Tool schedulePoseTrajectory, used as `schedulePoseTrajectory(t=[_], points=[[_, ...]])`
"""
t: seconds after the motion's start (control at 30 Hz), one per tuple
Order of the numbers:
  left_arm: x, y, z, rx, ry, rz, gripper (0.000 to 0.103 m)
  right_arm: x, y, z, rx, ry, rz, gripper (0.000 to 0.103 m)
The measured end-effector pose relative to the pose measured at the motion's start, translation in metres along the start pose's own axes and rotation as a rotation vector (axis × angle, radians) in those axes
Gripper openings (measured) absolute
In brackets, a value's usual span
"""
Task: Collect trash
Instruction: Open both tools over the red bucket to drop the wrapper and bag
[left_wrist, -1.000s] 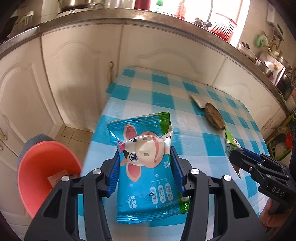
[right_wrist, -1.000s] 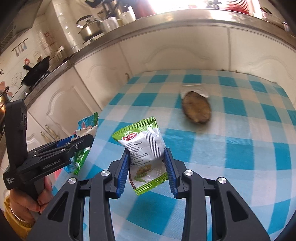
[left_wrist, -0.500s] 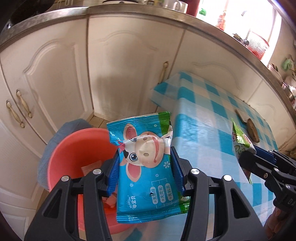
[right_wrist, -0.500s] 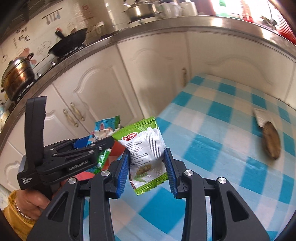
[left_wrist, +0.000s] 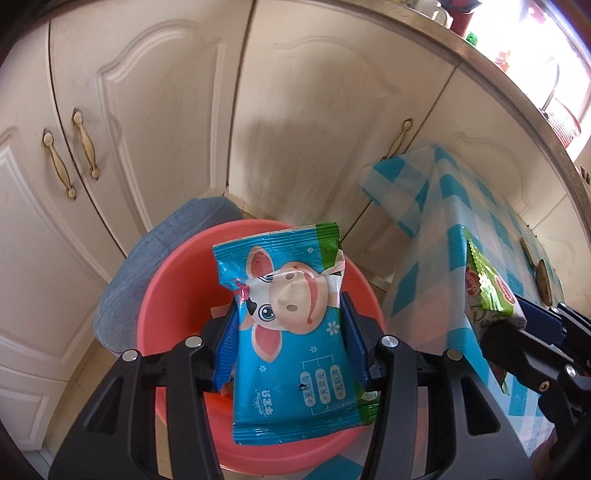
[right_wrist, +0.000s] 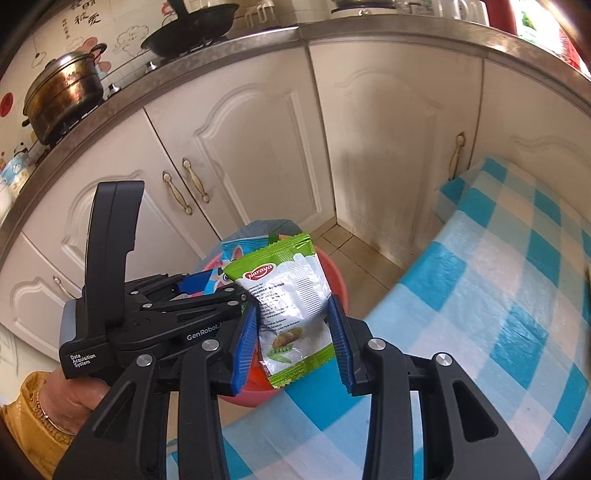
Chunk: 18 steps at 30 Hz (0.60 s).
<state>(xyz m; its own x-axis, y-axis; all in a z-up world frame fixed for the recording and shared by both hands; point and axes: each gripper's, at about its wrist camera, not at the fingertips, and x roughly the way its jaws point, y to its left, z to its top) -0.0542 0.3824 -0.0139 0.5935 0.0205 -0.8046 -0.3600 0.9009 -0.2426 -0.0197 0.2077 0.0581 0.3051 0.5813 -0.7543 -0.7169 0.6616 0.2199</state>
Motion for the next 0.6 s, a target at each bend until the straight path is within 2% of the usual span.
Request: schedulePoseTrajectory(t=[0.4, 0.43, 0.5, 0.53, 0.57, 0.6], points=[[0.023, 0.019, -0.006, -0.034, 0.056, -0.004, 0.052, 0.021, 0.009, 0.0, -0.016, 0.041, -0.004, 0.041], [0.024, 0.019, -0.007, -0.035, 0.059, -0.005, 0.053, 0.022, 0.008, 0.0, -0.013, 0.042, -0.006, 0.043], [0.026, 0.021, -0.007, -0.041, 0.056, -0.002, 0.055, 0.02, 0.007, 0.0, -0.004, 0.031, -0.005, 0.053], [0.025, 0.022, -0.007, -0.043, 0.049, -0.002, 0.06, 0.019, 0.006, 0.0, 0.0, 0.024, -0.002, 0.055], [0.024, 0.023, -0.007, -0.045, 0.039, 0.005, 0.069, 0.017, 0.005, -0.001, 0.004, 0.017, 0.0, 0.06], [0.022, 0.024, -0.007, -0.045, 0.027, 0.014, 0.072, 0.014, 0.004, -0.001, 0.006, 0.007, -0.004, 0.066]])
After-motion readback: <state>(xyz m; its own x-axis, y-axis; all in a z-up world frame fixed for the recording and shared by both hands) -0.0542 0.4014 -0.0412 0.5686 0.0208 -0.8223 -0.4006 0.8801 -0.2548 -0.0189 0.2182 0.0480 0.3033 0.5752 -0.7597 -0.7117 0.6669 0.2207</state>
